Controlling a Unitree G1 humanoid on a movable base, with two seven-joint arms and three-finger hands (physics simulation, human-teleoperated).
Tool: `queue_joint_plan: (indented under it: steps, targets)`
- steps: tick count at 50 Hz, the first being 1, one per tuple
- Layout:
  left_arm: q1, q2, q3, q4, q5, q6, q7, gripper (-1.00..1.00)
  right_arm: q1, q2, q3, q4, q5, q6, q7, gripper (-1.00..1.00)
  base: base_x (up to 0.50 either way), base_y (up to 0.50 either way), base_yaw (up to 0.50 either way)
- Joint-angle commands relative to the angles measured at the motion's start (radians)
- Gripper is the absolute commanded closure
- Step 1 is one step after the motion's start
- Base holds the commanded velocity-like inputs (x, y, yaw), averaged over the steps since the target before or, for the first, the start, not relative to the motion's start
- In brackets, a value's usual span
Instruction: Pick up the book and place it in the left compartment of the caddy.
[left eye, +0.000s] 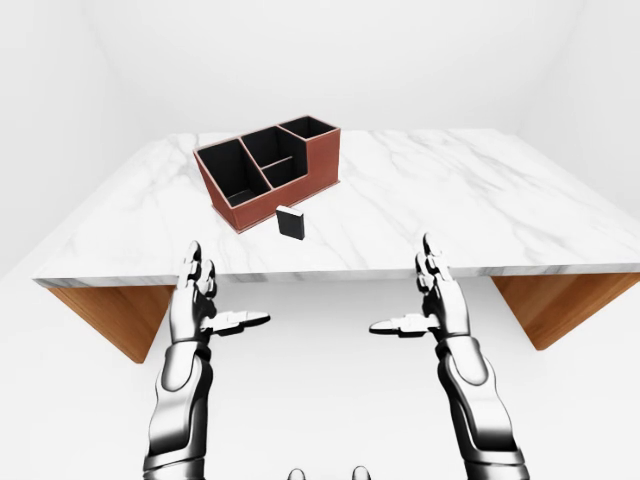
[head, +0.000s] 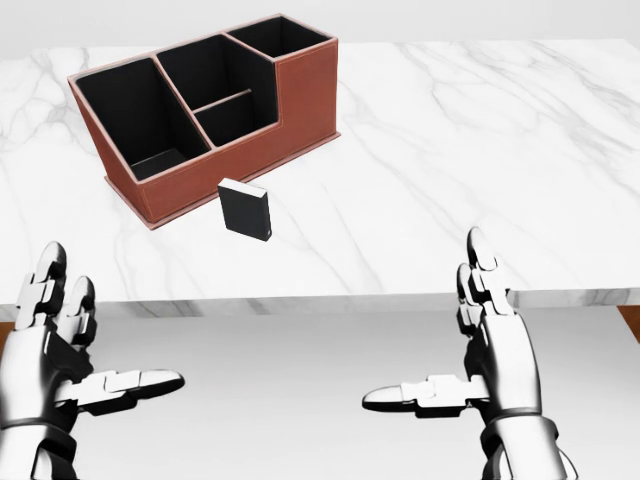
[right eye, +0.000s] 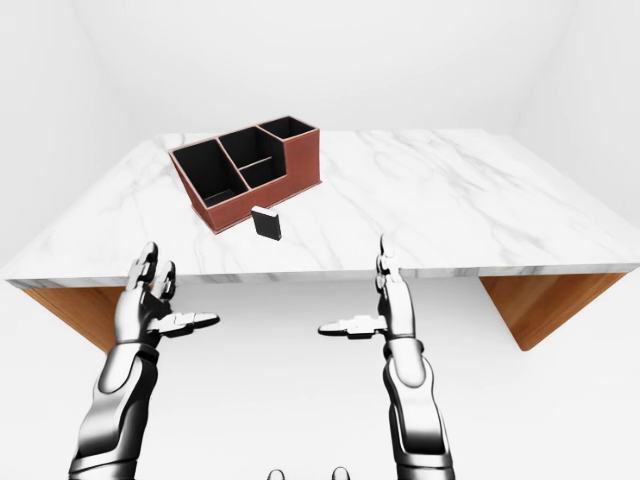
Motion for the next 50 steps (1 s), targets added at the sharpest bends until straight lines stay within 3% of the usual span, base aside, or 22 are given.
queue_joint_plan:
  steps: [1, 14, 20, 27, 35, 50]
  targets:
    - [-0.009, 0.038, 0.076, 0.018, -0.071, -0.001, -0.012, -1.0, 0.02, 0.002, 0.004, -0.096, -0.005, 0.0, 0.0, -1.0, 0.0, 0.0, 0.0]
    - [0.005, 0.063, 0.138, -0.019, -0.106, 0.016, -0.019, -1.0, 0.053, 0.005, 0.021, -0.33, -0.041, 0.0, 0.009, -1.0, 0.0, 0.0, 0.0]
    - [0.009, 0.075, 0.169, -0.049, -0.123, 0.035, -0.019, -1.0, 0.059, 0.005, 0.037, -0.434, -0.066, 0.0, 0.022, -1.0, 0.0, 0.0, 0.0]
    - [0.013, 0.079, 0.186, -0.05, -0.125, 0.031, -0.022, -1.0, 0.073, 0.011, 0.053, -0.499, -0.084, 0.0, 0.02, -1.0, 0.0, 0.0, 0.0]
    - [0.024, 0.083, 0.205, -0.053, -0.143, 0.033, -0.026, -1.0, 0.088, 0.009, 0.062, -0.503, -0.095, 0.0, 0.027, -1.0, 0.09, 0.0, 0.0]
    - [0.032, 0.079, 0.216, -0.071, -0.146, 0.041, -0.029, -1.0, 0.104, 0.01, 0.066, -0.494, -0.089, 0.0, 0.028, -1.0, 0.41, 0.0, 0.0]
